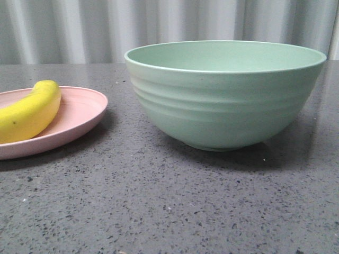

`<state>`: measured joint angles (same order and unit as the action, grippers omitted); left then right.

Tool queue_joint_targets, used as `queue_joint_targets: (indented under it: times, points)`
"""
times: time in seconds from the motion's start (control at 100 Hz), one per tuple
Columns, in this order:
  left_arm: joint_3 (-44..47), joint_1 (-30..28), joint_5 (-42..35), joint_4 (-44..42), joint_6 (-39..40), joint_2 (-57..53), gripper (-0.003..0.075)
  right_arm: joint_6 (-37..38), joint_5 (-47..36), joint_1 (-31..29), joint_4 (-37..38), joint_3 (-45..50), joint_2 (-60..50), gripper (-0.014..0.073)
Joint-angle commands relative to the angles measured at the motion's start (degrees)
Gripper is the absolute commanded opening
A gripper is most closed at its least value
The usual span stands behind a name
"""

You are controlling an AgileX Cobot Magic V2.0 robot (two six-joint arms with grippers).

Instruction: Transfer banana from pink plate to green bowl

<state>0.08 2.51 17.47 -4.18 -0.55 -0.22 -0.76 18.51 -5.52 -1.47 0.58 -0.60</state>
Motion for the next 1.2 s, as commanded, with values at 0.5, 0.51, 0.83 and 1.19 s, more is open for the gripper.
queue_joint_targets:
  times: [0.5,0.51,0.83,1.19]
  points:
    - [0.4,0.4,-12.5,-4.1,0.6,-1.6,-0.0020,-0.4,-15.9,-0.2,1.0,1.1,-1.4,-0.0071]
    - [0.4,0.4,-12.6,-4.1,0.6,-1.6,-0.0020,-0.4,-15.9,-0.2,1.0,1.1,-1.4,-0.0071]
    - [0.4,0.4,-14.2,-4.1,0.6,-1.6,-0.0020,-0.4,-15.9,-0.2,1.0,1.1,-1.4,-0.0071]
    - [-0.6,0.4,-21.1,-3.1,0.6,-1.6,-0.0020,-0.4,-16.1,-0.2,0.1,1.1,-1.3,-0.0071]
